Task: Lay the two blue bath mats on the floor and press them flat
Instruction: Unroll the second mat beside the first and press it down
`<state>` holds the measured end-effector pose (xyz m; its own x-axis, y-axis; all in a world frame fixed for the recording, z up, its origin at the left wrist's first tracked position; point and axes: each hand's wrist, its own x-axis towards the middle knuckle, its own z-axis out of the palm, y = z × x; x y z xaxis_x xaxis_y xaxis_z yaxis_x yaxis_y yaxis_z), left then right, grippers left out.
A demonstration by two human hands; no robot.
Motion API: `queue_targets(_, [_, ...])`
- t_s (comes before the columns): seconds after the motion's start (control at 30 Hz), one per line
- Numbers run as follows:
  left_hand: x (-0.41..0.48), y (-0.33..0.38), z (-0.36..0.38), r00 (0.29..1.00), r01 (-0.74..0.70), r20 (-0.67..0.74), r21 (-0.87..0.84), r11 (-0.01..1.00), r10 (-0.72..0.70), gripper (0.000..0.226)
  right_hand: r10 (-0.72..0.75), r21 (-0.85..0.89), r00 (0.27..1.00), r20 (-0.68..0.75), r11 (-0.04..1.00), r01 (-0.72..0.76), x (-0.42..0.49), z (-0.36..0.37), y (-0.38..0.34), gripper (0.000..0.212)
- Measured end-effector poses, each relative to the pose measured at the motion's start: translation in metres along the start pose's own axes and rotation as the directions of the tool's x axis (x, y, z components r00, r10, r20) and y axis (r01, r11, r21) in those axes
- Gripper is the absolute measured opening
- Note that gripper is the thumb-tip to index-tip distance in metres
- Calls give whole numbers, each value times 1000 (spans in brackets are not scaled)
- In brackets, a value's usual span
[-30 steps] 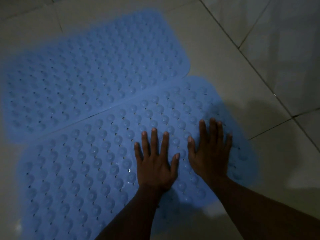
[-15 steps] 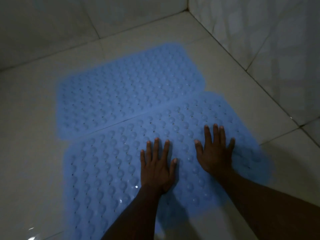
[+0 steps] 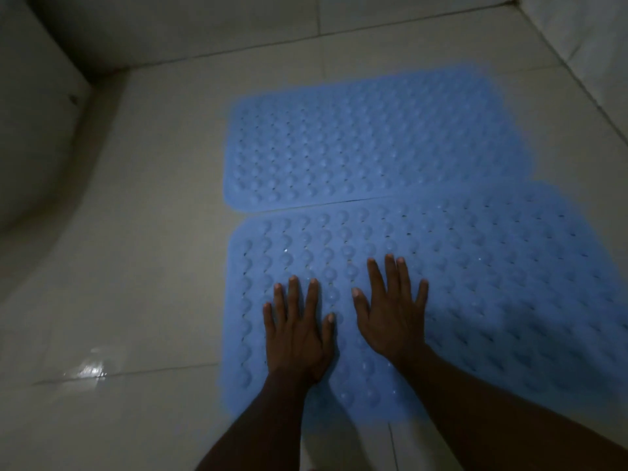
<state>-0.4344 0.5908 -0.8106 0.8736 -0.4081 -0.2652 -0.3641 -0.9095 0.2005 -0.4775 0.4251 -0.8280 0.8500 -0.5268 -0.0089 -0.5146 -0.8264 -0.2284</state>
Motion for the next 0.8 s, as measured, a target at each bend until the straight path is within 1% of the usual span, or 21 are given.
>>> queue_targets(0.2, [-10,-27,4,998,53,-37,-28,998,-54,69,-2,-84,1000,-20,996,0,-6,11,-16,67])
queue_targets(0.3, [-3,-30,6,998,59,-24,-21,998,-59,69,19,-69,999,-38,997,-22,-3,14,-19,66])
queue_targets(0.4, [-2,-31,10,997,58,-45,-23,998,-59,69,38,-47,995,-93,998,-42,-4,19,-22,64])
queue_targets(0.47, [-2,-31,12,997,63,-53,-25,998,-64,69,45,-65,992,-117,997,-52,-5,21,-24,63])
queue_targets(0.6, [-2,-28,9,996,65,-62,-26,998,-66,69,45,-95,992,-119,994,-57,-5,19,-25,64])
queue_targets(0.8, [-2,-30,9,996,76,-39,-6,997,-76,72,65,-114,994,-89,991,-74,-7,14,-30,67])
